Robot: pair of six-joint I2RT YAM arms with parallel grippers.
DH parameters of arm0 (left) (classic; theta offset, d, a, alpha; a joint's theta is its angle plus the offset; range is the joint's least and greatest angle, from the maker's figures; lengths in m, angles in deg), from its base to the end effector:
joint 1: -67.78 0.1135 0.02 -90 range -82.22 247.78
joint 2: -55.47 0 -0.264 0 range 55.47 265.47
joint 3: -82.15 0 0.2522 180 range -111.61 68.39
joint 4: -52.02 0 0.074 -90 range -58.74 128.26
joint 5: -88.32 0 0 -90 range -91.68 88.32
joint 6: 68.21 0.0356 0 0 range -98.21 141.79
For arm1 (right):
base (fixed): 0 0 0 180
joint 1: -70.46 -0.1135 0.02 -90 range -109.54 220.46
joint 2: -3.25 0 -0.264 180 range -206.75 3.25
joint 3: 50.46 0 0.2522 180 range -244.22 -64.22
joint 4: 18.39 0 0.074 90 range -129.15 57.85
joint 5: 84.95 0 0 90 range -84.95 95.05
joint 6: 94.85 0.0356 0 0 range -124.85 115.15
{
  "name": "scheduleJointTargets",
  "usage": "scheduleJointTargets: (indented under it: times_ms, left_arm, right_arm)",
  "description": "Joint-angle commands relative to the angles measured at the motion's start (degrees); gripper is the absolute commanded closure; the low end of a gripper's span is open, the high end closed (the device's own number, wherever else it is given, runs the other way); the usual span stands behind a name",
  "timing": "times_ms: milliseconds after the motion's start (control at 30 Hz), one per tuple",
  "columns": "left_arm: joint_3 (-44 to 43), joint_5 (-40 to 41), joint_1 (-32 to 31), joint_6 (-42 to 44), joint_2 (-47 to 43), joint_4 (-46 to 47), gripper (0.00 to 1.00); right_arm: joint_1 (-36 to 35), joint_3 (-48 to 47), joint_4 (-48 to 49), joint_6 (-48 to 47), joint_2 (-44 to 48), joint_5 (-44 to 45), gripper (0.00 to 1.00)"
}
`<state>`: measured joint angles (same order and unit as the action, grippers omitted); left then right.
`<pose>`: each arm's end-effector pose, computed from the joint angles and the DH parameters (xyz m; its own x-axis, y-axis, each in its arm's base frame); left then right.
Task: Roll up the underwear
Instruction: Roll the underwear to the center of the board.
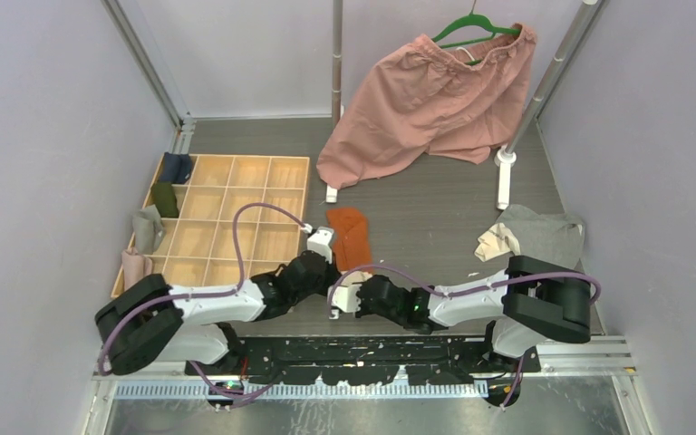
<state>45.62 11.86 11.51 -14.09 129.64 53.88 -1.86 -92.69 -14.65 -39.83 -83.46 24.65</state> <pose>0.1379 -0.1915 0.1500 -0.6751 -0.0150 -0.7376 0.3794 0.8504 -0.3646 0.0922 0.2501 0.1302 0.3079 -0.8123 -0.4953 -0.7858 0.0764 -0.6137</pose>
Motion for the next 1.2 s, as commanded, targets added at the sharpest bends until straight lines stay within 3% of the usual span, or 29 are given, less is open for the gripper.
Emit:
scheduleJointTargets:
  times_ms: [0, 267, 533, 900, 1167]
  left_arm:
    - [-2.1, 2.8, 0.9, -0.5, -8.1, -6.1, 0.99]
    - [-1.8, 5.7, 1.7, 0.5, -19.3, -13.6, 0.99]
    - [0.4, 4.9, 1.8, -0.1, -22.4, -13.9, 0.99]
    - [5.4, -6.1, 1.8, -1.0, -17.8, -0.9, 0.99]
    - [6.4, -8.2, 1.8, -2.1, -13.1, 2.1, 0.99]
  right_arm:
    - [-0.1, 0.3, -2.4, 6.3, 2.5, -6.1, 0.99]
    - [0.3, -1.4, -6.7, 12.5, 4.8, -16.2, 0.99]
    - [1.7, -4.2, -12.8, 22.0, 5.8, -28.3, 0.99]
    - [7.4, -9.1, -17.1, 32.0, 4.1, -41.2, 0.97]
    - [12.8, -11.7, -18.3, 40.7, -0.2, -49.8, 0.97]
